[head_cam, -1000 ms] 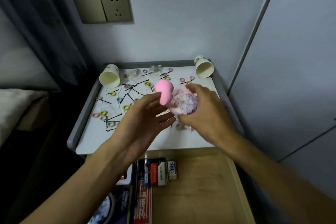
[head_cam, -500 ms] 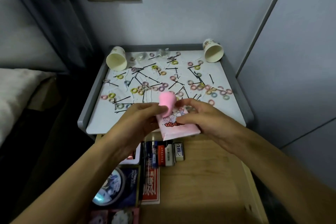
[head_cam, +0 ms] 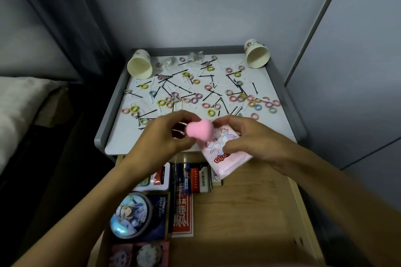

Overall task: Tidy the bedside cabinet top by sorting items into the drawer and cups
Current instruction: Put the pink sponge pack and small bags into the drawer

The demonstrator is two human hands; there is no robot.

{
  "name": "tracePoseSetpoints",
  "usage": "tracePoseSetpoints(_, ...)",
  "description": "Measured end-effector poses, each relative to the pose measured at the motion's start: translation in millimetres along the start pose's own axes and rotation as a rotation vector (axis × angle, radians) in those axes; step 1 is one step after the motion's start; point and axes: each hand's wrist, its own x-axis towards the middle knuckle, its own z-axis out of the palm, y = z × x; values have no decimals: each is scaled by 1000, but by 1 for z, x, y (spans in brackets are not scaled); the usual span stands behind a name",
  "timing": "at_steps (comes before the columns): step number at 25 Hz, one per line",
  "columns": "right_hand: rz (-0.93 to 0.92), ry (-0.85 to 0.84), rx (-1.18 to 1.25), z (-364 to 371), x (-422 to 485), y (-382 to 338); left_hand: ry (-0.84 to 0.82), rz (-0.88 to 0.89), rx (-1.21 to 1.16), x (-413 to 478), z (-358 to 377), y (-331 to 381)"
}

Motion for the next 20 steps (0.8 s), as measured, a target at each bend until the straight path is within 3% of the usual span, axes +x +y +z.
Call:
tracePoseSetpoints(5, 1, -176, 28, 8, -6, -2, -182, 90, 22, -3, -2, 2)
tracePoseSetpoints(14, 94, -58, 45, 28, 0, -2, -115, 52, 6, -3, 4, -1)
tracePoseSetpoints(16, 95, 1, 71, 25, 1, -3, -15, 1, 104, -1, 4, -10)
tracePoseSetpoints(18, 102, 119, 158, 15, 1, -4, 179, -155, 255, 1, 3, -24)
tracePoseSetpoints(20, 116, 220, 280, 6, 2, -2, 253, -319, 478, 3, 7, -35)
